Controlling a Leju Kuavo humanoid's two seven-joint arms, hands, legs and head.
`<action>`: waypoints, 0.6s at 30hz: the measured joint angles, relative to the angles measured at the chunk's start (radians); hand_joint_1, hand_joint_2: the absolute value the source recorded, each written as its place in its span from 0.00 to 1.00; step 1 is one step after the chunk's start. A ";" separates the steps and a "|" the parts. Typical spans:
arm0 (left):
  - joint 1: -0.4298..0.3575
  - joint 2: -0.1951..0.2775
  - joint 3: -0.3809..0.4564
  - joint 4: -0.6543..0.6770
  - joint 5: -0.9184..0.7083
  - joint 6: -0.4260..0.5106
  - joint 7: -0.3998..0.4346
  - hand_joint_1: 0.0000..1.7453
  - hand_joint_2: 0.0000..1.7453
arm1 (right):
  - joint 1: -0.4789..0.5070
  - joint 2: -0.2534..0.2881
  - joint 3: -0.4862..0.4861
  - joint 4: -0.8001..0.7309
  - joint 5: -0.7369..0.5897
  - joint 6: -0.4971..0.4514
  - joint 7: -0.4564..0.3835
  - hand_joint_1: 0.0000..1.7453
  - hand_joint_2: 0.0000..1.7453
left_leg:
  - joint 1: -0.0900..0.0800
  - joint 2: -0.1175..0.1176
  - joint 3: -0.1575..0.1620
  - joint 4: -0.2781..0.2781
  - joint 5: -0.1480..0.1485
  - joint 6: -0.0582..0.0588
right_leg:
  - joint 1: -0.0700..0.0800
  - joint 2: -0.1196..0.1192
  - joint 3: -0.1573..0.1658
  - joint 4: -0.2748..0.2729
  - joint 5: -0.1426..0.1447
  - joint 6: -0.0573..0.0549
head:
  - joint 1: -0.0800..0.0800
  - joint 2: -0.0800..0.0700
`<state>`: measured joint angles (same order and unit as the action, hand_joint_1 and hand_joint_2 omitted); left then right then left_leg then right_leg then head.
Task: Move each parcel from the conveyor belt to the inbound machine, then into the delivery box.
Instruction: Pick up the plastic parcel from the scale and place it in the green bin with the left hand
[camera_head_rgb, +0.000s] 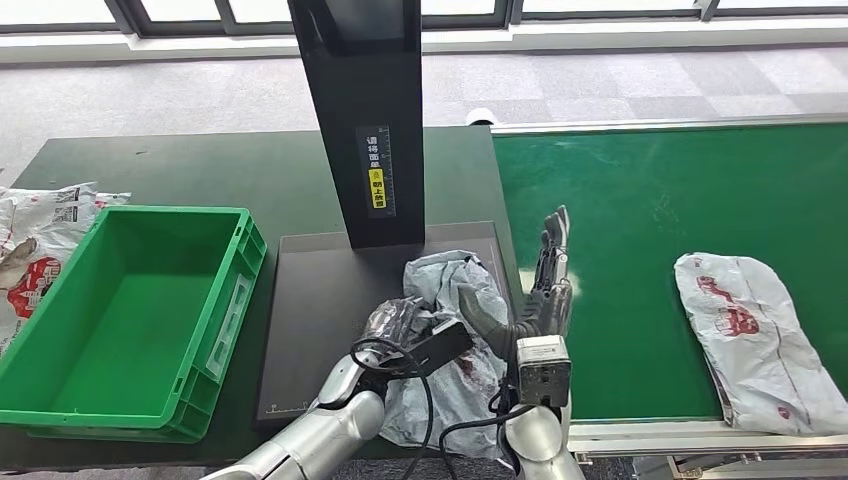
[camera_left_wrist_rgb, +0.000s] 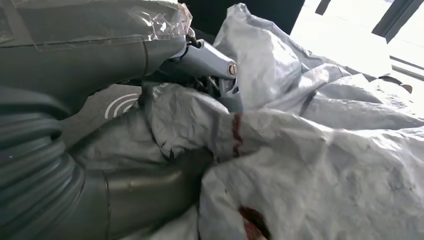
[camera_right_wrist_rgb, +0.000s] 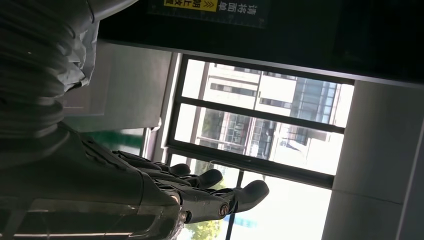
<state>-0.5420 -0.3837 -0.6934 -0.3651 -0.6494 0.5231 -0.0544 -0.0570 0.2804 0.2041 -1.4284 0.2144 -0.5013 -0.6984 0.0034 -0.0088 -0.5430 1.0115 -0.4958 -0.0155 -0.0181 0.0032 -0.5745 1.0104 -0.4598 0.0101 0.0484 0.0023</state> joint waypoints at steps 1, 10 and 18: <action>-0.002 0.000 -0.005 0.003 -0.002 0.002 0.003 1.00 1.00 | -0.001 0.000 0.000 0.003 0.001 0.001 0.000 0.00 1.00 | 0.000 0.000 0.000 0.000 0.000 0.000 | 0.000 0.000 0.000 0.000 0.000 0.000 | 0.000 0.000; -0.008 0.000 -0.034 0.016 -0.038 0.025 0.045 1.00 1.00 | -0.007 0.000 0.000 0.025 0.001 0.007 0.000 0.00 1.00 | 0.000 0.000 0.002 0.000 0.000 0.000 | 0.000 0.000 0.001 0.000 0.000 0.000 | 0.000 0.000; 0.022 0.010 0.010 -0.008 -0.180 0.164 0.050 1.00 1.00 | -0.007 0.006 -0.005 0.029 0.013 0.009 0.000 0.00 1.00 | 0.000 0.002 0.003 0.000 0.000 0.000 | 0.000 0.001 -0.001 0.000 0.000 0.000 | 0.000 0.000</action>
<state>-0.5196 -0.3733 -0.6833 -0.3733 -0.8297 0.6872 -0.0044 -0.0644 0.2863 0.1987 -1.3993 0.2278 -0.4918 -0.6985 0.0035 -0.0070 -0.5397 1.0114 -0.4956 -0.0159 -0.0178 0.0044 -0.5755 1.0105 -0.4596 0.0098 0.0484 0.0023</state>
